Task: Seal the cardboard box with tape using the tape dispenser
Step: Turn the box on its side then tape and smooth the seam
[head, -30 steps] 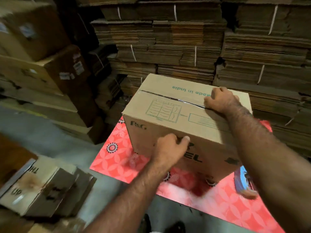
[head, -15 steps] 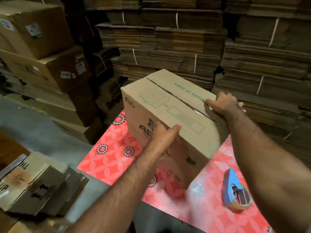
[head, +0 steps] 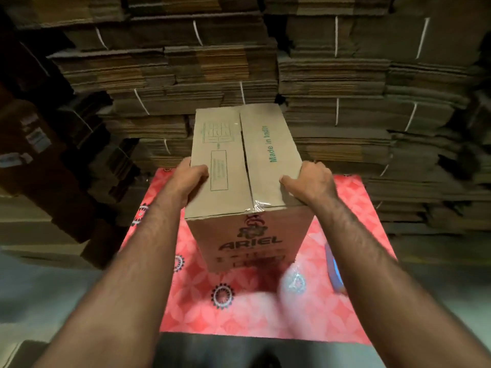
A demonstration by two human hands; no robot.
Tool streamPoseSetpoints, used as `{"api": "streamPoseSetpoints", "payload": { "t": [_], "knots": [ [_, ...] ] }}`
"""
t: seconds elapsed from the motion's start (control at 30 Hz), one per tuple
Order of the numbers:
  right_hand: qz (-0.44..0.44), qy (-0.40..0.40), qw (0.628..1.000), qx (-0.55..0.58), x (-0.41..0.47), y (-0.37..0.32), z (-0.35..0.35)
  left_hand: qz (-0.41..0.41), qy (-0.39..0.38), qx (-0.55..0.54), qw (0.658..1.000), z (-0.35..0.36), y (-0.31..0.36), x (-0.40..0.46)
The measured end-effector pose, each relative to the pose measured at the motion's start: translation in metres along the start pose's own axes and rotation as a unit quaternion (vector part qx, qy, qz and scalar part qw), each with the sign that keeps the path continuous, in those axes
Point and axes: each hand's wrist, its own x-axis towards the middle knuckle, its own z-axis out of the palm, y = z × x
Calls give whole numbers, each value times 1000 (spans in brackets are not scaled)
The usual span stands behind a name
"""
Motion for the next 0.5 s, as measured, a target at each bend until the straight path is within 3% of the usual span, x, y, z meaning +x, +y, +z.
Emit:
{"api": "streamPoseSetpoints", "payload": {
  "t": [0.17,0.3,0.5],
  "knots": [
    [15,10,994,110,-36,1,23,68,-6,122,990,-20,-8,4],
    [39,23,993,113,-58,-7,31,120,-41,238,963,-28,-25,-6],
    [49,38,990,124,-110,-19,39,142,-67,249,956,-55,-49,-24]
  ]
}}
